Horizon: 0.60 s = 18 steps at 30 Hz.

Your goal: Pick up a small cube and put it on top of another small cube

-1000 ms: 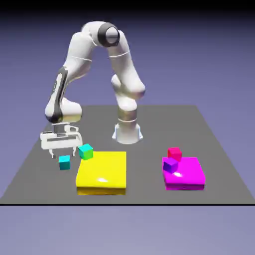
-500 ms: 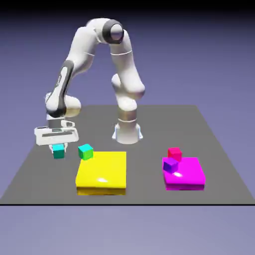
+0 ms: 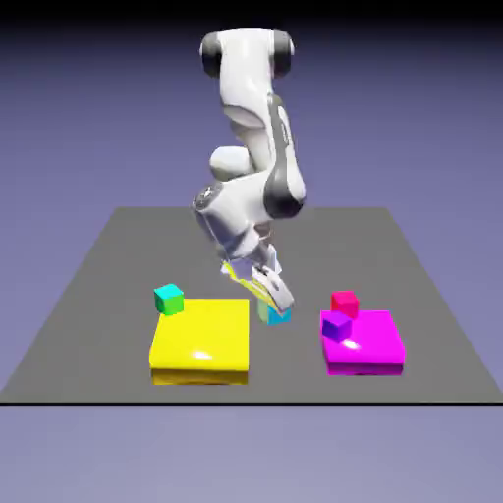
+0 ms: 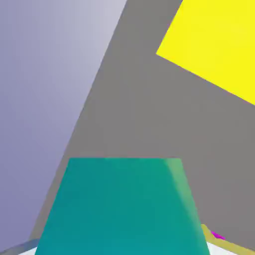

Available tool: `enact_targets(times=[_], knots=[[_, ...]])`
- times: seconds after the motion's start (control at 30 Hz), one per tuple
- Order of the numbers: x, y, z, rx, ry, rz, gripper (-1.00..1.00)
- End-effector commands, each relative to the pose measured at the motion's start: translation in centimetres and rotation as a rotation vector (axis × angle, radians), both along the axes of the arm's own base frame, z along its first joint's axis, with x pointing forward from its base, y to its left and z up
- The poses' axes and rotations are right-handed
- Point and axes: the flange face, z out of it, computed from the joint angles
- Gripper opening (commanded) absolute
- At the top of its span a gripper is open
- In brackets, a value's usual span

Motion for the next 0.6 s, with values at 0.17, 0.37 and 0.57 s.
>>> enact_targets(times=[0.17, 0.37, 0.57], knots=[[-6.4, 11.3, 1.3, -0.083, 0.096, 0.407, -1.0], [-8.9, 12.3, -3.1, -0.077, 0.135, 0.396, -1.0], [-8.8, 12.3, -2.9, -0.077, 0.135, 0.396, 1.0]])
